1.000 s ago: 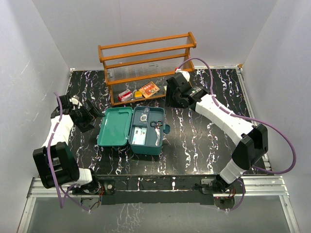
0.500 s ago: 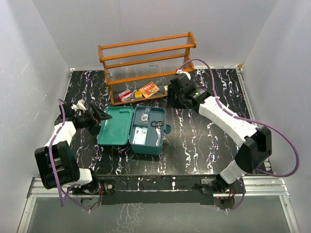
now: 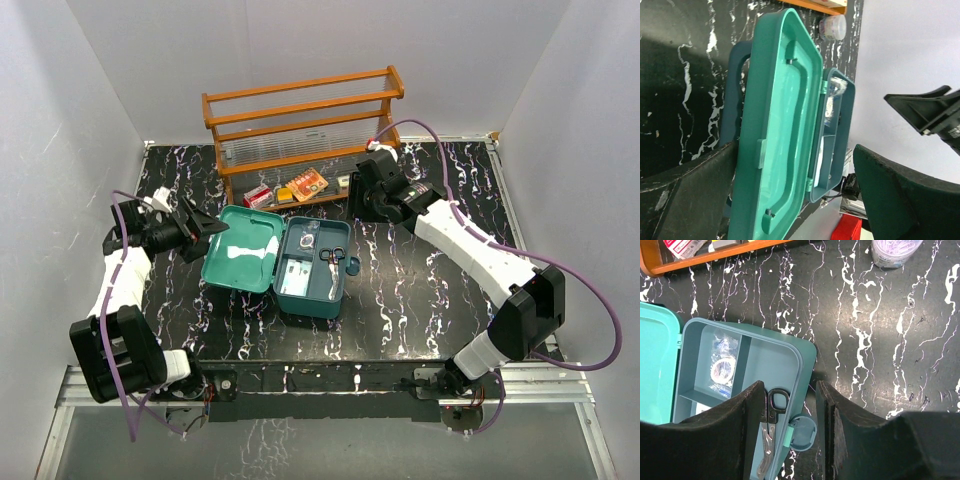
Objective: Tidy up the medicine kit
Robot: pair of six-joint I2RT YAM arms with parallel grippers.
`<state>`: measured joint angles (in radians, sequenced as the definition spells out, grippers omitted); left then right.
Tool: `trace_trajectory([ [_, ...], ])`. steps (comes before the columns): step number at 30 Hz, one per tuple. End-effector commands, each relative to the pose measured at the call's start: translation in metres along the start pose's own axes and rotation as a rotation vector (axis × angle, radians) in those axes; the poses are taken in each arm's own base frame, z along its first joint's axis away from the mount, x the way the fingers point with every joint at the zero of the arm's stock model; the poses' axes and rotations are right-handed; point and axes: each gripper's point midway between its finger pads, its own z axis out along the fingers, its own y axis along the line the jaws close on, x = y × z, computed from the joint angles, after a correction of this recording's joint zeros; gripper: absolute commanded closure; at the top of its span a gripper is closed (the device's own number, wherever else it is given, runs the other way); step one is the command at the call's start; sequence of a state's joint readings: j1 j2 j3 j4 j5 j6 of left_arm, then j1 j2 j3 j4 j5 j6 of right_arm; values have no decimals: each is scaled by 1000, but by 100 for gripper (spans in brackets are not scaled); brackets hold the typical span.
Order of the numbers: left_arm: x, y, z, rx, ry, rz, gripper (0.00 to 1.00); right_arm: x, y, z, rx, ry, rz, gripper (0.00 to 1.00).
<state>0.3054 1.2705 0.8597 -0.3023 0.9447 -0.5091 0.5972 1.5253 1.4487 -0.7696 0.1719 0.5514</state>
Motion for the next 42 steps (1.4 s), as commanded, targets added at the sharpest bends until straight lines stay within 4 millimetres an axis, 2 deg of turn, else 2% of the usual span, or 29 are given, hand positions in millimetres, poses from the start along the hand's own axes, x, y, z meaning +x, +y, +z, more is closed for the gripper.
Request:
trace_trajectory([
  [1, -5, -40, -13, 101, 20, 25, 5, -13, 1, -8, -28, -62, 30, 57],
  [9, -8, -68, -14, 202, 67, 18, 9, -9, -3, -7, -31, -56, 63, 57],
  [15, -6, -92, -13, 255, 112, 69, 10, -9, -6, -6, -23, -56, 70, 57],
  [18, -12, -102, -11, 252, 108, 106, 11, -10, -7, -5, -19, -56, 75, 57],
  [24, -19, -130, 4, 264, 100, 137, 11, -14, -12, -6, -2, -71, 87, 57],
  [27, -6, -153, 18, 311, 110, 152, 11, -18, -17, -7, 10, -83, 97, 57],
  [30, 7, -167, 29, 357, 115, 142, 10, -20, -20, -8, 14, -90, 107, 57],
  [36, 35, -184, 44, 389, 184, 156, 11, -24, -29, -14, 39, -114, 131, 57],
  [42, 56, -190, 57, 403, 262, 163, 11, -36, -41, -30, 82, -188, 189, 57],
])
